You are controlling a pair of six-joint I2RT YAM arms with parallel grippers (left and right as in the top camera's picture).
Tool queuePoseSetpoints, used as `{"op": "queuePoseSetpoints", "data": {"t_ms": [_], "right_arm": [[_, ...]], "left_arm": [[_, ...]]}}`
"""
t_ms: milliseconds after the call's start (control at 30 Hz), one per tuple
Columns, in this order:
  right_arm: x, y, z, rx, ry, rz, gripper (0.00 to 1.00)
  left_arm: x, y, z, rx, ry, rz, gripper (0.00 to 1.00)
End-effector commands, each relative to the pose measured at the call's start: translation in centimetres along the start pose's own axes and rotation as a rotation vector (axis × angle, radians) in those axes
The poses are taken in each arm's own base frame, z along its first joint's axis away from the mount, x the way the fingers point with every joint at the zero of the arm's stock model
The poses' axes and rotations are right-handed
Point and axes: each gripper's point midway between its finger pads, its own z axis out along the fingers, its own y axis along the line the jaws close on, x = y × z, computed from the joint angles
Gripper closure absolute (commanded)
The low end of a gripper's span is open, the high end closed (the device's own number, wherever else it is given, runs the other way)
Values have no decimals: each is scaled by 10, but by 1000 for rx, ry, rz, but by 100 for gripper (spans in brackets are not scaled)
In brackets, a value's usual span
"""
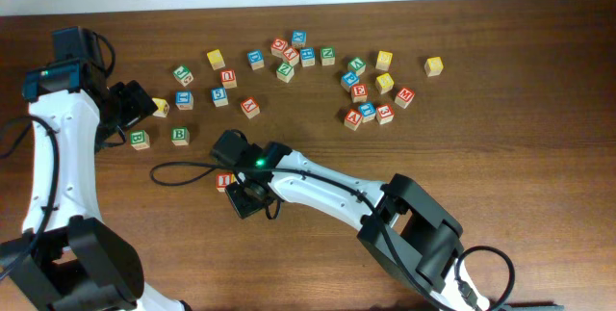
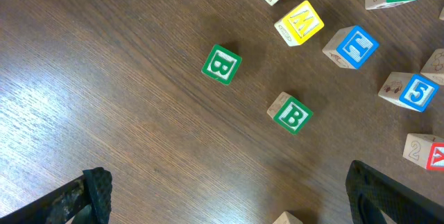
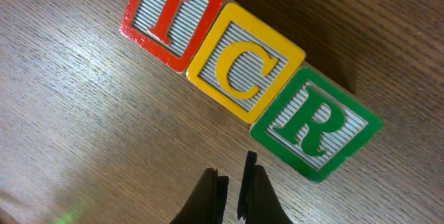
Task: Spell out ICRA
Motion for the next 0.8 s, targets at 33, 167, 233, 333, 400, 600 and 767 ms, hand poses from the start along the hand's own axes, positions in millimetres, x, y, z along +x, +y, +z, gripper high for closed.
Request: {"op": "queuePoseSetpoints", "data": {"t_ms": [33,167,233,333,400,600,767], "right_arm": [[2,-6,6,18,6,11,96],[-1,-11,6,48,-9,11,96],[-1,-11,6,51,-11,11,96],[-1,-11,6,50,-12,10,96],[-2,-11,6,48,-16,10,96],[-4,-10,6,45,-22,9,96],[-6,-9,6,41,-30,7,96]], "left_arm": [[-4,-1,-4,7,-11,-16,1],[-4,-1,-4,7,-11,-16,1],[-4,-1,-4,7,-11,-16,1],[-4,-1,-4,7,-11,-16,1],[-4,-1,-4,7,-11,-16,1],[-4,-1,-4,7,-11,-16,1],[-4,-1,-4,7,-11,-16,1]]}}
